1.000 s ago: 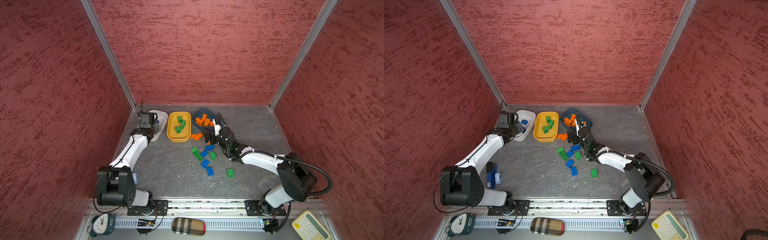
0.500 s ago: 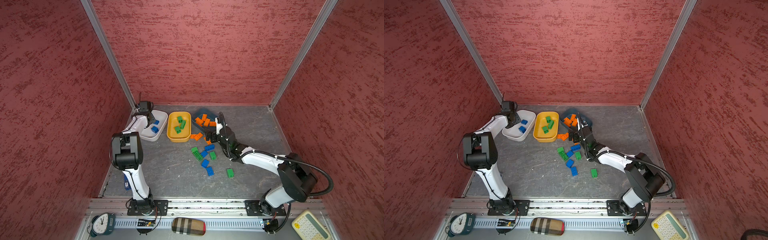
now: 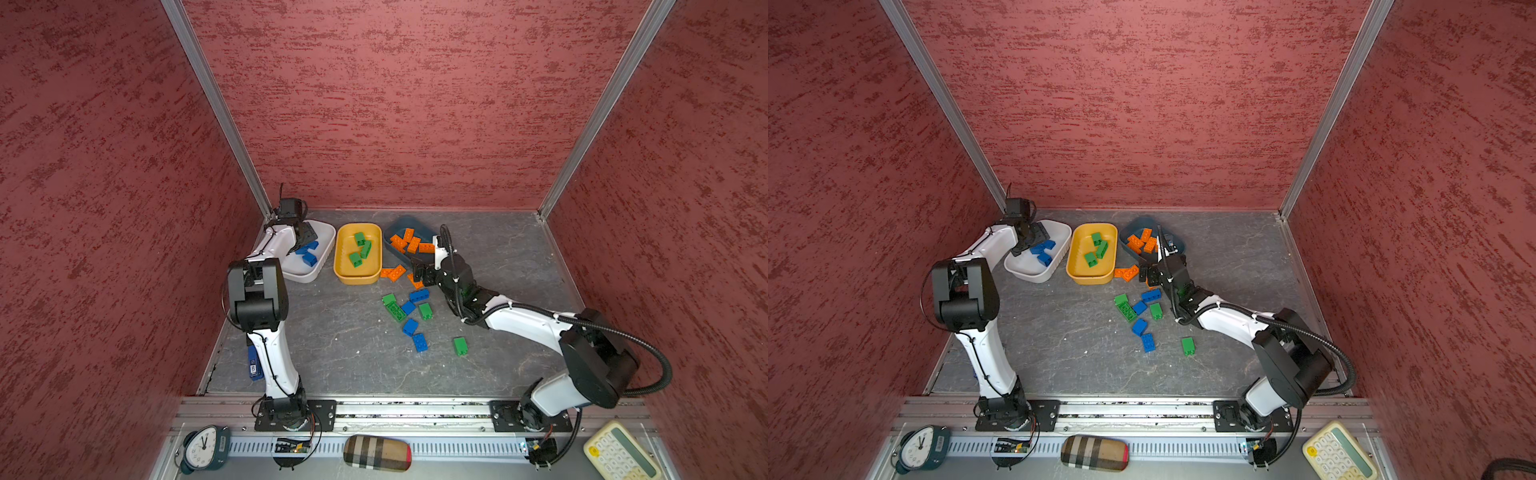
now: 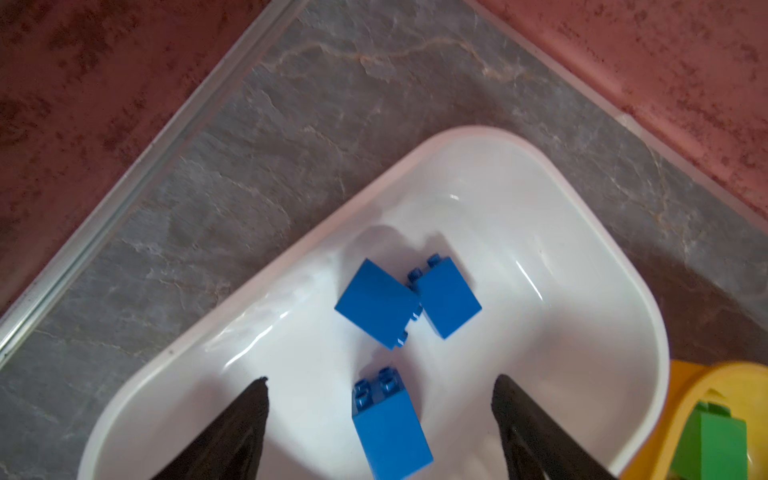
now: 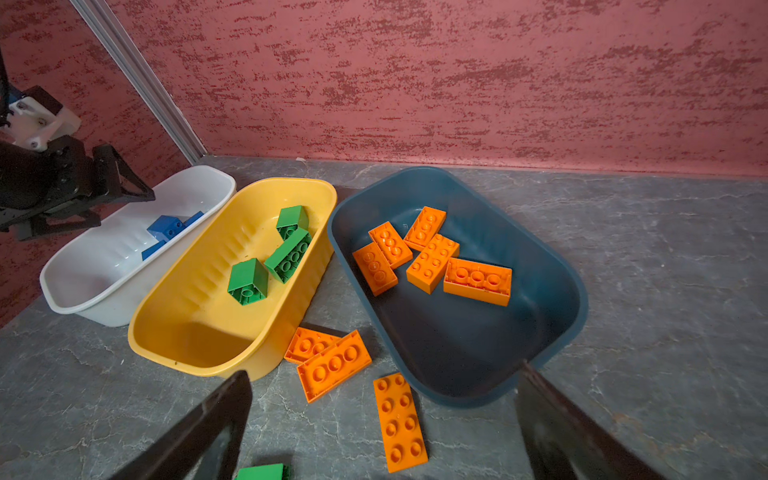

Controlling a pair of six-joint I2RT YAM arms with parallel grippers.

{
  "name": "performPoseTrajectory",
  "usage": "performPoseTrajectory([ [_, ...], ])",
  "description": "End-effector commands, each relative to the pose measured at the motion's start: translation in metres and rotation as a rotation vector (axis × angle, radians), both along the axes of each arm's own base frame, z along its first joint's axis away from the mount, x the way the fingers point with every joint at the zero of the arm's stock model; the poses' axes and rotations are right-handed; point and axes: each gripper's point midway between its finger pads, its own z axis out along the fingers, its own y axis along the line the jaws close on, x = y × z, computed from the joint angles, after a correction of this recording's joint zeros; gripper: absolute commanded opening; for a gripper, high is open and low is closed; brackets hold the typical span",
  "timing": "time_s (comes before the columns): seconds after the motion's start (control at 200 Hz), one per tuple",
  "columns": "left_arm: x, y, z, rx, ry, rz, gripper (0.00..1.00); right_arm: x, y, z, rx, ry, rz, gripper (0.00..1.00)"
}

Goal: Sort the legos into containers by color
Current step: 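Raise the left gripper from the white tub and swing it back over the pile, then grasp another blue brick with the left gripper while the right gripper lowers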

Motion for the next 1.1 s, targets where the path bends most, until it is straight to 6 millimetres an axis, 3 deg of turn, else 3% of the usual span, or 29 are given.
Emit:
performPoseTrajectory([
  [0.0, 0.002, -0.031, 0.047, -0.042, -0.131, -0.077, 0.87, -0.003, -0.006, 0.001, 0.001, 0.001, -0.03, 0.99],
  [0.09, -0.008, -0.063, 0.072, -0.044, -0.204, -0.162, 0.92, -0.007, -0.008, -0.005, -0.008, 0.03, -0.029, 0.99],
  [0.205, -0.032, -0.13, 0.092, -0.078, -0.275, -0.353, 0.94, -0.016, -0.02, -0.015, -0.023, 0.062, -0.053, 0.99],
  [0.245, -0.046, -0.155, 0.093, -0.084, -0.294, -0.435, 0.94, -0.02, -0.024, -0.022, -0.03, 0.08, -0.062, 0.99],
  [0.26, -0.052, -0.164, 0.093, -0.087, -0.3, -0.461, 0.94, -0.023, -0.027, -0.015, -0.016, 0.07, -0.064, 0.99],
  [0.321, -0.075, -0.201, 0.094, -0.105, -0.315, -0.576, 0.95, -0.031, -0.034, -0.019, -0.009, 0.099, -0.077, 0.99],
  [0.471, -0.137, -0.265, 0.08, -0.094, -0.273, -0.787, 0.99, -0.053, -0.064, -0.04, 0.048, 0.203, -0.15, 0.99],
  [0.576, -0.175, -0.288, 0.061, -0.054, -0.199, -0.882, 1.0, -0.069, -0.074, -0.053, 0.115, 0.278, -0.127, 0.99],
  [0.706, -0.209, -0.3, 0.037, -0.015, -0.116, -0.955, 0.99, -0.093, -0.059, -0.066, 0.095, 0.332, 0.037, 0.99],
  [0.806, -0.236, -0.322, 0.022, -0.045, -0.085, -1.038, 1.0, -0.096, -0.072, -0.074, 0.06, 0.372, -0.03, 0.99],
  [0.957, -0.258, -0.338, -0.001, -0.078, 0.008, -1.032, 0.73, -0.089, -0.096, -0.078, 0.013, 0.365, -0.169, 0.99],
  [1.097, -0.272, -0.355, -0.015, -0.097, 0.073, -1.073, 0.7, -0.089, -0.085, -0.082, 0.038, 0.372, -0.122, 0.99],
])
